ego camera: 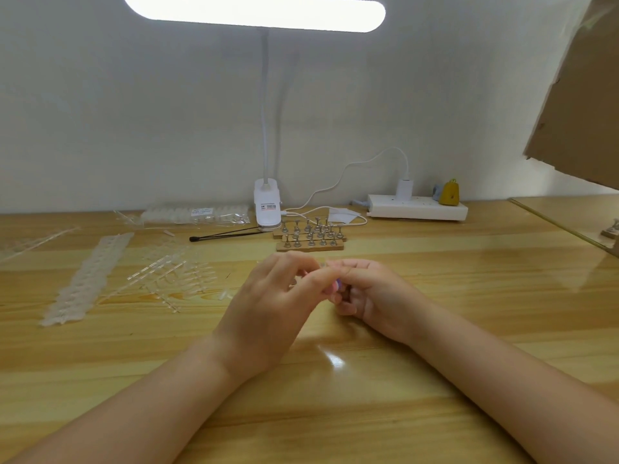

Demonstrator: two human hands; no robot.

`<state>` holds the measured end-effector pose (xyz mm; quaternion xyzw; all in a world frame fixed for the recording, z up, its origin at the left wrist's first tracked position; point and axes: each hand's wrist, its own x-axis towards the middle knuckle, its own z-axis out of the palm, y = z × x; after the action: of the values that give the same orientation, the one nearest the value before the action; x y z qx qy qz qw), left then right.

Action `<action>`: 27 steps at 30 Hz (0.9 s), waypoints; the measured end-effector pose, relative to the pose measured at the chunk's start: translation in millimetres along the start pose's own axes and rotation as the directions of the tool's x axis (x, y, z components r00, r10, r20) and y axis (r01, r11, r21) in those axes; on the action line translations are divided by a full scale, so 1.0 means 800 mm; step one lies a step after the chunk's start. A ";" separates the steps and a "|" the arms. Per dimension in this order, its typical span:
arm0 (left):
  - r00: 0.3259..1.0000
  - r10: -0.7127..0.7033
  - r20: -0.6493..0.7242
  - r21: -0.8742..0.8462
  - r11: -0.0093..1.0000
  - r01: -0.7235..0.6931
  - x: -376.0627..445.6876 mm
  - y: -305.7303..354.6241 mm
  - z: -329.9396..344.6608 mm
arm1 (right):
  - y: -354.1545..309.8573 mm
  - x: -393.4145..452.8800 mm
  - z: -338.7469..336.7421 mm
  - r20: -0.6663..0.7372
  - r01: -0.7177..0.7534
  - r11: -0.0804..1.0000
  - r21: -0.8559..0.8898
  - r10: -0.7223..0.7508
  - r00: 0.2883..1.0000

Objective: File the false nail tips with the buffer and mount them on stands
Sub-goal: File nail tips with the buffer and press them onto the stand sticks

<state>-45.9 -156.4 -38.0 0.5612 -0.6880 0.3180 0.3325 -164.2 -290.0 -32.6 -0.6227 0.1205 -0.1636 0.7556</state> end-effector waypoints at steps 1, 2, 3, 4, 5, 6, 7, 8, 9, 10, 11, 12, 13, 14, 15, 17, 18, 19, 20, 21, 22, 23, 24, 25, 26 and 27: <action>0.999 -0.053 0.007 0.020 0.998 0.053 0.000 -0.002 0.000 | -0.001 0.000 -0.001 0.003 -0.015 1.000 0.005 0.015 1.000; 0.994 -0.109 0.010 0.044 0.993 0.108 0.000 -0.005 -0.001 | -0.002 0.001 -0.001 0.001 -0.030 0.999 0.016 0.030 1.000; 0.988 -0.153 0.009 0.063 0.986 0.152 0.000 -0.008 -0.001 | -0.002 0.001 -0.002 -0.003 -0.039 0.999 0.027 0.039 0.999; 0.985 -0.174 -0.001 0.065 0.983 0.174 0.000 -0.010 -0.002 | -0.002 0.001 -0.001 -0.007 -0.041 0.999 0.032 0.042 0.999; 0.985 -0.174 -0.021 0.045 0.984 0.174 0.001 -0.011 -0.002 | -0.002 0.001 0.000 -0.010 -0.037 0.999 0.030 0.038 0.999; 0.987 -0.153 -0.043 0.011 0.988 0.154 0.001 -0.009 -0.003 | -0.002 0.001 0.001 -0.011 -0.030 0.999 0.025 0.031 0.999; 0.992 -0.114 -0.059 -0.025 0.993 0.112 0.001 -0.007 -0.002 | -0.001 0.001 0.002 -0.010 -0.021 1.000 0.019 0.021 1.000; 0.996 -0.061 -0.070 -0.049 0.997 0.057 0.001 -0.005 -0.001 | -0.001 0.000 0.002 -0.004 -0.013 1.000 0.010 0.013 1.000; 0.997 -0.007 -0.072 -0.052 0.999 0.003 0.000 -0.002 0.000 | -0.001 -0.001 0.002 0.008 -0.008 1.000 -0.005 0.008 1.000; 0.998 0.037 -0.059 -0.037 0.999 -0.039 -0.001 0.001 0.002 | -0.001 -0.002 0.002 0.023 -0.009 1.000 -0.022 0.010 1.000; 0.998 0.054 -0.039 -0.007 0.999 -0.054 -0.002 0.002 0.003 | -0.002 -0.002 0.002 0.035 -0.012 0.999 -0.039 0.014 0.999; 0.999 0.036 -0.018 0.028 0.999 -0.036 -0.004 0.002 0.005 | -0.003 -0.003 0.002 0.039 -0.020 0.999 -0.049 0.022 0.999; 1.000 -0.009 -0.002 0.060 0.998 0.009 -0.005 0.001 0.006 | -0.004 -0.003 0.001 0.037 -0.030 0.998 -0.047 0.031 0.999; 0.998 -0.069 0.005 0.081 0.994 0.068 -0.005 -0.001 0.006 | -0.005 -0.003 0.001 0.030 -0.040 0.999 -0.033 0.041 0.999; 0.992 -0.124 0.004 0.086 0.989 0.124 -0.004 -0.003 0.006 | -0.005 -0.003 0.000 0.026 -0.045 0.999 -0.014 0.046 0.999; 0.984 -0.174 -0.024 0.051 0.983 0.175 -0.002 -0.006 0.002 | -0.004 -0.003 0.000 0.019 -0.044 0.999 -0.005 0.044 0.999; 0.986 -0.159 -0.038 0.018 0.987 0.160 -0.001 -0.006 0.000 | -0.003 -0.003 0.001 0.017 -0.037 0.999 -0.014 0.038 0.999; 0.992 -0.121 -0.044 -0.015 0.993 0.121 -0.001 -0.005 -0.001 | -0.002 -0.003 0.001 0.018 -0.025 0.999 -0.027 0.026 1.000; 0.996 -0.073 -0.043 -0.038 0.997 0.071 -0.001 -0.001 -0.001 | -0.001 -0.003 0.002 0.022 -0.011 0.999 -0.037 0.012 1.000; 0.999 -0.040 -0.034 -0.053 0.998 0.038 -0.001 0.003 -0.001 | 0.000 -0.004 0.002 0.029 0.004 0.999 -0.045 -0.003 1.000; 0.999 -0.043 -0.019 -0.062 0.997 0.041 0.000 0.006 -0.001 | 0.000 -0.004 0.002 0.033 0.015 0.999 -0.045 -0.014 0.999; 0.997 -0.082 -0.011 -0.072 0.994 0.081 0.001 0.009 0.000 | 0.000 -0.005 0.001 0.033 0.024 0.999 -0.031 -0.023 0.999; 0.990 -0.139 -0.009 -0.079 0.987 0.138 0.003 0.010 0.000 | 0.000 -0.006 0.000 0.026 0.026 1.000 -0.006 -0.026 0.999; 0.982 -0.189 -0.005 -0.076 0.979 0.188 0.003 0.010 0.000 | -0.001 -0.006 -0.001 0.017 0.025 0.999 0.026 -0.026 1.000; 0.974 -0.225 -0.001 -0.071 0.972 0.224 0.002 0.009 0.001 | -0.002 -0.006 -0.001 0.006 0.023 0.998 0.050 -0.023 1.000; 0.970 -0.245 -0.003 -0.077 0.967 0.244 0.001 0.007 0.000 | -0.001 -0.006 0.000 -0.004 0.024 0.998 0.061 -0.024 1.000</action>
<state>-51.4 -156.0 -38.1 0.6265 -0.6233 0.2516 0.3947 -168.7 -288.4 -31.9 -0.6004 0.1093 -0.1775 0.7721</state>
